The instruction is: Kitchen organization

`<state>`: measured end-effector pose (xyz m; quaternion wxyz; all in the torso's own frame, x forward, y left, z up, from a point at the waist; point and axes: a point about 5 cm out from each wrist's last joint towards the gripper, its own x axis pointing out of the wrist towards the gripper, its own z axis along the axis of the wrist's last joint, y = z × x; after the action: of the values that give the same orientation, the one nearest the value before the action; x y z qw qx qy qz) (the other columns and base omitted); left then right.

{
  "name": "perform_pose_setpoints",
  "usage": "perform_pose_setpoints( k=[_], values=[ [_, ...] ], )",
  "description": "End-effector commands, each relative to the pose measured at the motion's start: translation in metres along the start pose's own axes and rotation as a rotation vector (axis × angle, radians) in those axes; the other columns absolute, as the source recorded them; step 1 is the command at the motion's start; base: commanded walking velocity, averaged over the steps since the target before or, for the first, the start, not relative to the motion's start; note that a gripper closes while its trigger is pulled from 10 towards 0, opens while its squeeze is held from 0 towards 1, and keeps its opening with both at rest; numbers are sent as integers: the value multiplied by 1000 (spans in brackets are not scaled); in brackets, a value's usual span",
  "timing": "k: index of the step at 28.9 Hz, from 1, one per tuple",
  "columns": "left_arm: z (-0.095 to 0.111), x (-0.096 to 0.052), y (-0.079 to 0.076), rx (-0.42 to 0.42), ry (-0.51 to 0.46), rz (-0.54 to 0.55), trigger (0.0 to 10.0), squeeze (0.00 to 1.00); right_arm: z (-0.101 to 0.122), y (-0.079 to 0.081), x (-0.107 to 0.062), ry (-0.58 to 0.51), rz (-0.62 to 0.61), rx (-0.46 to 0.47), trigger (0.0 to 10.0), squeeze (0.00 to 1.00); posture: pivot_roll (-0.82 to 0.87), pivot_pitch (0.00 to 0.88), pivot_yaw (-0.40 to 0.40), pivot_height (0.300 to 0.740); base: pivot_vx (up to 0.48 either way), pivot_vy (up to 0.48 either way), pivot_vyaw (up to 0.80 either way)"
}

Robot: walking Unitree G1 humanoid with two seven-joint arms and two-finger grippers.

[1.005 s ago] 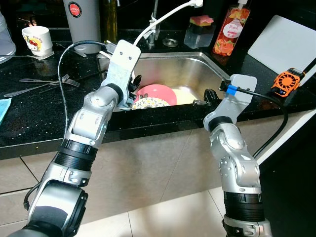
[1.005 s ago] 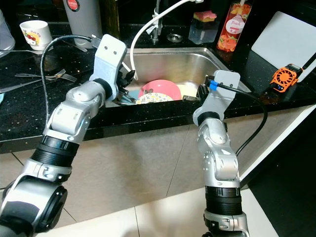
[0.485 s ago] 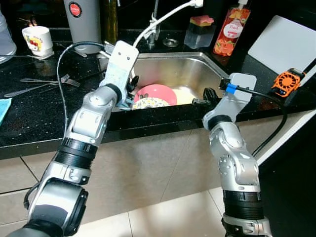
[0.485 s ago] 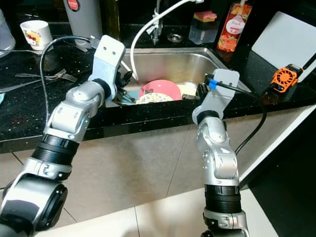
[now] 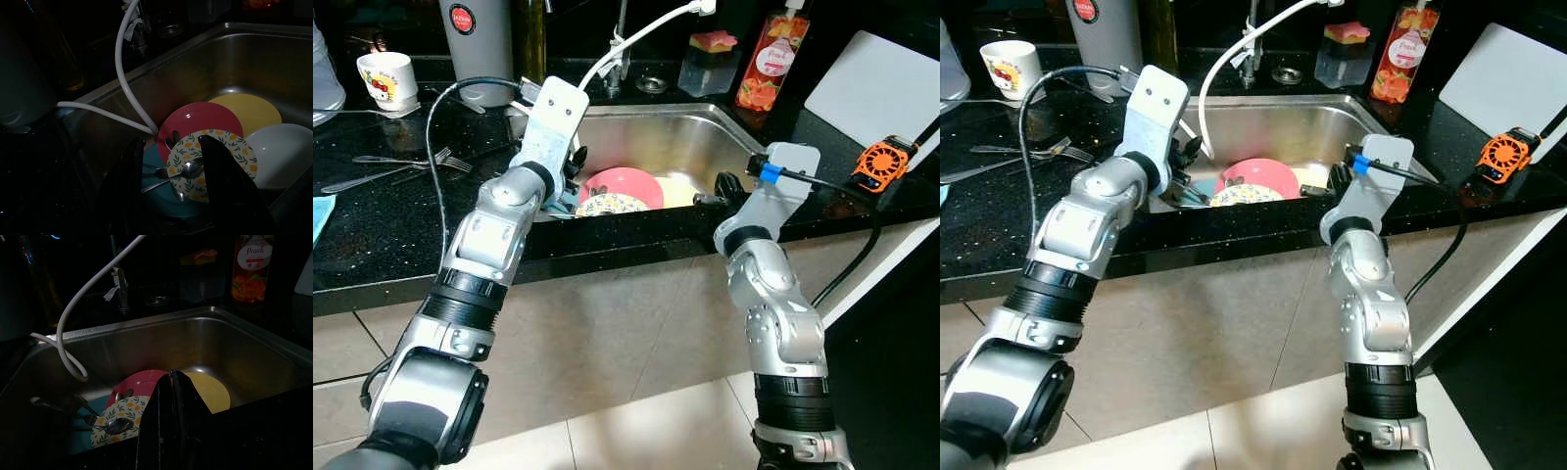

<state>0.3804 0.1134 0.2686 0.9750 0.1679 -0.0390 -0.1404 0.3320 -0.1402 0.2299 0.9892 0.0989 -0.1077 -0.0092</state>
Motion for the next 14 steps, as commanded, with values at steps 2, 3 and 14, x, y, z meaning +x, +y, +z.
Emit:
perform_pose_setpoints(
  k=[2, 3, 14],
  values=[
    [-1, 2, 0, 19, 3, -11, 10000, 0, -2, -3, -2, -2, -10, 0, 10000, 0, 187, 0, -53, 740, 0, 0, 0],
    [-1, 2, 0, 19, 3, -11, 10000, 0, -2, -3, -2, -2, -10, 0, 10000, 0, 187, 0, -53, 740, 0, 0, 0],
    [2, 1, 3, 28, -6, -3, 10000, 0, -2, 0, -1, -3, -9, 11, 10000, 0, 198, 9, -59, 740, 0, 0, 0]
  ],
)
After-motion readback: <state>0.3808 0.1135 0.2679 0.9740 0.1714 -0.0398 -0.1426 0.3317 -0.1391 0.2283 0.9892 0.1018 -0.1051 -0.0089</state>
